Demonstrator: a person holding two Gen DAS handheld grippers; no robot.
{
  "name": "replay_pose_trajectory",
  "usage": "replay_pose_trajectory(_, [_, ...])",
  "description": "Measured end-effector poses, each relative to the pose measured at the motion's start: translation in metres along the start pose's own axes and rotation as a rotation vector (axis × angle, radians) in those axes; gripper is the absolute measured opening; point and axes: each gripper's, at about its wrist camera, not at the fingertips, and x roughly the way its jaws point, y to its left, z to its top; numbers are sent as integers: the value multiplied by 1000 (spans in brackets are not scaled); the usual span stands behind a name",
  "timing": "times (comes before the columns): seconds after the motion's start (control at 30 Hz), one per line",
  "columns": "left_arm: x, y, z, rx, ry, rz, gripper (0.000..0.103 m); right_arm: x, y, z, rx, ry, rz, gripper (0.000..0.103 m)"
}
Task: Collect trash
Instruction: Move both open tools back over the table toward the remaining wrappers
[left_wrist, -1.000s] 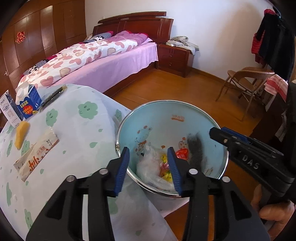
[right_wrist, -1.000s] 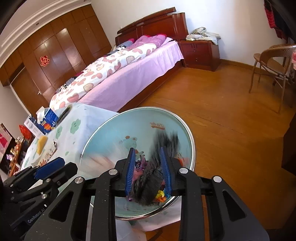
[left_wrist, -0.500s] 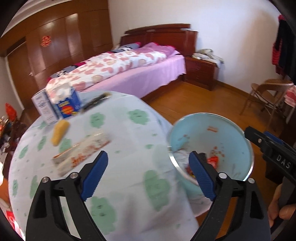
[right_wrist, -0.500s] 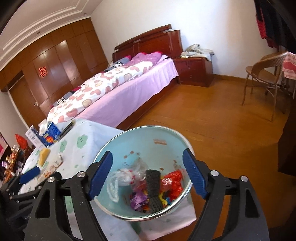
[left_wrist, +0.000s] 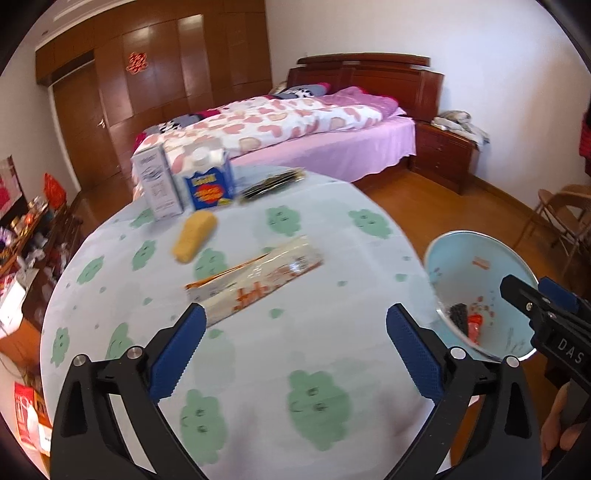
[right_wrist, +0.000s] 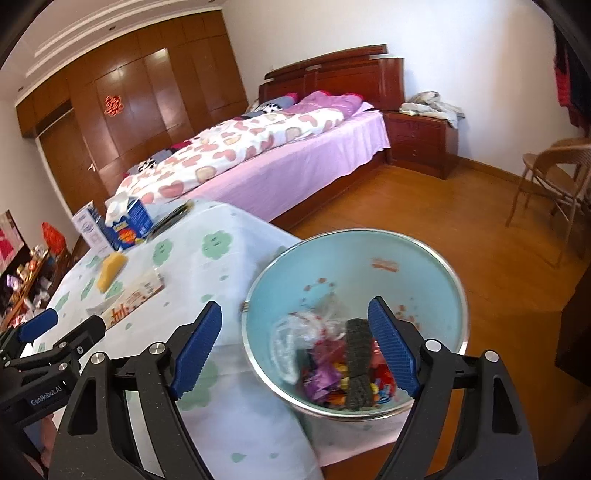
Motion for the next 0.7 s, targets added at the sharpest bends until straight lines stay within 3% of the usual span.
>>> replay_pose_trajectory(0.23, [8, 51, -12, -64, 37, 50, 97, 7, 40, -4, -42, 25, 44, 81])
replay_pose_trajectory(0.5, [17, 128, -30, -179, 73, 159, 97, 29, 89, -6, -66, 71, 104, 80])
replay_pose_trajectory(0.7, [18, 171, -34, -229, 64, 218, 97, 65, 134, -4, -30, 179, 158, 67])
